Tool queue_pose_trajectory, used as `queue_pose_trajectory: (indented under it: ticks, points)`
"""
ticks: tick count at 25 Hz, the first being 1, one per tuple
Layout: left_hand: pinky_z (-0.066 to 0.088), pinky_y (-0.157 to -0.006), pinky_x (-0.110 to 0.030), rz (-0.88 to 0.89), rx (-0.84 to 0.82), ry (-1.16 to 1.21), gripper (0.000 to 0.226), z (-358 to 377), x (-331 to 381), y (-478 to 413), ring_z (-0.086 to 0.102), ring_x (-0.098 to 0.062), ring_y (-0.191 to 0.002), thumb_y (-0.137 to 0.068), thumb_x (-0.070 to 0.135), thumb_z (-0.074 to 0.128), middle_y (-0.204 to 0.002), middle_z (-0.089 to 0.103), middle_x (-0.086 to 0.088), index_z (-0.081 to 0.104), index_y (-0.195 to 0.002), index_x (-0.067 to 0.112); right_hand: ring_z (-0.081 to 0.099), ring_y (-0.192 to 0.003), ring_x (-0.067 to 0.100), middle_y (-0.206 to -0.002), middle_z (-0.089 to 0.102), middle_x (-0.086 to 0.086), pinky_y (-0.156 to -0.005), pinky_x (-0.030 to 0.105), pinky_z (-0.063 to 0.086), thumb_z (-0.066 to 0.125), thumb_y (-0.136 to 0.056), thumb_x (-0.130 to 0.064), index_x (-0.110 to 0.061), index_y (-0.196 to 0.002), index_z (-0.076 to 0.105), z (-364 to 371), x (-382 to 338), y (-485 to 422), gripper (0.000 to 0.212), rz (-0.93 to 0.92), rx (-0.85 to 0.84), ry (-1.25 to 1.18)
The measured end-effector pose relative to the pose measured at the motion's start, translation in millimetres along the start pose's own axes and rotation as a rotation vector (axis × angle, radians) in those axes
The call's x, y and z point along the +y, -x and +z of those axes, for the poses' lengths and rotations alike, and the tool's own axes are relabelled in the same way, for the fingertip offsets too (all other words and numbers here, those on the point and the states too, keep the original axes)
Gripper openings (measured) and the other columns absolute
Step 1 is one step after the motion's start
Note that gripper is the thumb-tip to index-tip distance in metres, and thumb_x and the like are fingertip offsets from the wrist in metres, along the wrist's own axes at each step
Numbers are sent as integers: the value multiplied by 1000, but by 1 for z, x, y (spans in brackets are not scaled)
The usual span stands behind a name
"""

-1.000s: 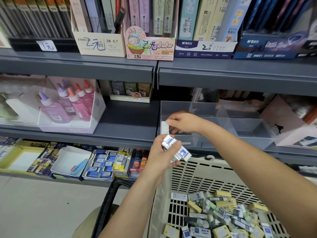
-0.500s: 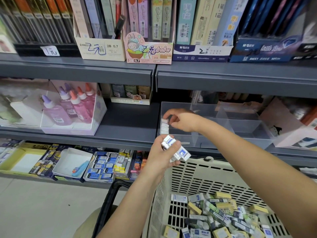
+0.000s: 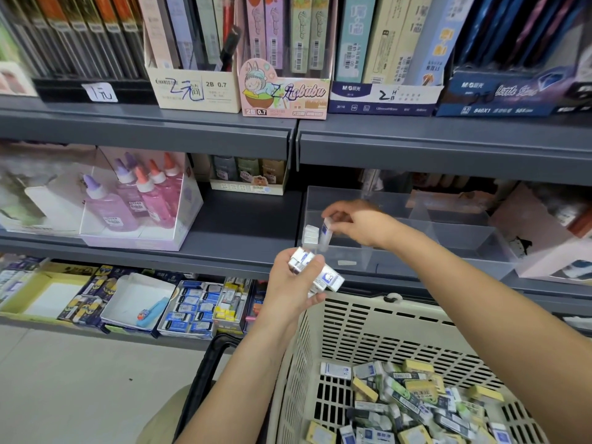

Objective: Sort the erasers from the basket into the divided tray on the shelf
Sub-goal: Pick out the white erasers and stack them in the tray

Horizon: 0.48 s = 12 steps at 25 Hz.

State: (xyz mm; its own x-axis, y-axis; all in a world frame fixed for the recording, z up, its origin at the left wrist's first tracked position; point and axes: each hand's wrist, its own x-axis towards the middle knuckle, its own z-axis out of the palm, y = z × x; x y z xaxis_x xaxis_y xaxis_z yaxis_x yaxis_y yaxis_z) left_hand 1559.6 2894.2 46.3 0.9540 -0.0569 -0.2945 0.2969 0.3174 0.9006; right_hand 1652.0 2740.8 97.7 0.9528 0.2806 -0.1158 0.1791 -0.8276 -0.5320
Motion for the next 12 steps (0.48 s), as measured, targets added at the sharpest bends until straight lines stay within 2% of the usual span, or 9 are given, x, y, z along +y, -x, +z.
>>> queue_pose_trajectory:
  ticks: [3,8,12]
  points:
    - [53,-62,-28,-4,-2,4,27,2,-1,-1,67,-18,-79,-86,22,66,-97,65,-8,53,-109,20,58,-92,15,-102,61,-4,-78,22,44,61,-88,-24,-22,-109,60,-8,5,-1,21,64,65,15]
    - [53,-67,-32,-2,-21,12,30,1,-3,2,66,-20,-82,-86,22,66,-95,65,-9,52,-112,19,58,-77,15,-78,61,-5,-70,22,43,70,-79,-34,-22,-81,58,-11,2,-10,17,103,253,31]
    - [53,-68,-32,-3,-31,28,31,1,-3,1,66,-20,-82,-86,22,65,-96,64,-9,51,-113,18,62,-71,16,-80,68,2,-69,25,48,70,-80,-30,-19,-78,59,0,-11,-21,16,106,216,0]
